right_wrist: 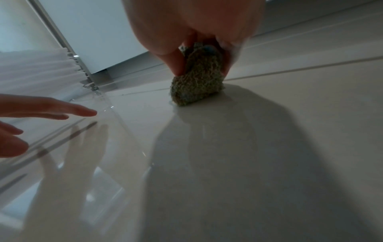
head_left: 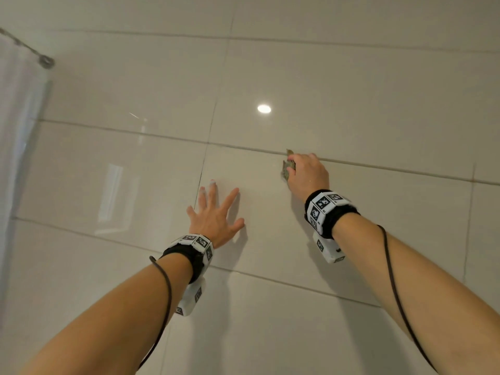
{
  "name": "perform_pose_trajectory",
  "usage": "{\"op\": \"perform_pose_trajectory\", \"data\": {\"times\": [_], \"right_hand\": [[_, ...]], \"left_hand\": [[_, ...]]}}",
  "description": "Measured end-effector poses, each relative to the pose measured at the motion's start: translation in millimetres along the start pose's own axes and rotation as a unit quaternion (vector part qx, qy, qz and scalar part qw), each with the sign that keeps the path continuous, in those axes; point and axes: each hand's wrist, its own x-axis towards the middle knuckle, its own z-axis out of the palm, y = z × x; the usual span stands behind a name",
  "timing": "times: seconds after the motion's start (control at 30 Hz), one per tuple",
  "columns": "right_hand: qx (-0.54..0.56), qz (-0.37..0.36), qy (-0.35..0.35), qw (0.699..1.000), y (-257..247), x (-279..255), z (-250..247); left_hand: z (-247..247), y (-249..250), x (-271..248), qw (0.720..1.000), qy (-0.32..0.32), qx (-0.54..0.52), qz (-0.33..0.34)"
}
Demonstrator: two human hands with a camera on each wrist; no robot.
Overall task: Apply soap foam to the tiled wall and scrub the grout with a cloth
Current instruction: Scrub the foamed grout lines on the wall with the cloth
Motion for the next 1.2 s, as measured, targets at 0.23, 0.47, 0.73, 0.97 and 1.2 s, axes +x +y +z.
{"op": "perform_pose_trajectory", "data": {"times": [0.23, 0.47, 0.73, 0.97, 1.2], "right_hand": [[-0.043, -0.012, 0.000, 0.999, -22.7, 6.2, 15.7], [0.001, -0.038, 0.005, 0.999, -36.3, 8.0, 26.9], [0.031, -0.074, -0.005, 0.997, -66.6, 20.7, 48.6], [0.044, -0.102, -0.034, 0.993, -96.9, 34.9, 66.3], [0.065, -0.116, -0.059, 0.989, -119.7, 41.9, 80.8]], "left_hand": [[5.6, -29.9, 3.9, 1.000, 0.005, -0.024, -0.007], [15.4, -33.6, 3.6, 1.000, 0.024, -0.017, 0.005], [3.7, -58.4, 2.5, 0.999, -0.011, -0.007, 0.042], [5.6, -71.6, 0.2, 0.998, -0.003, 0.002, 0.058], [13.2, -97.0, -6.7, 0.992, 0.008, -0.095, 0.085]]}}
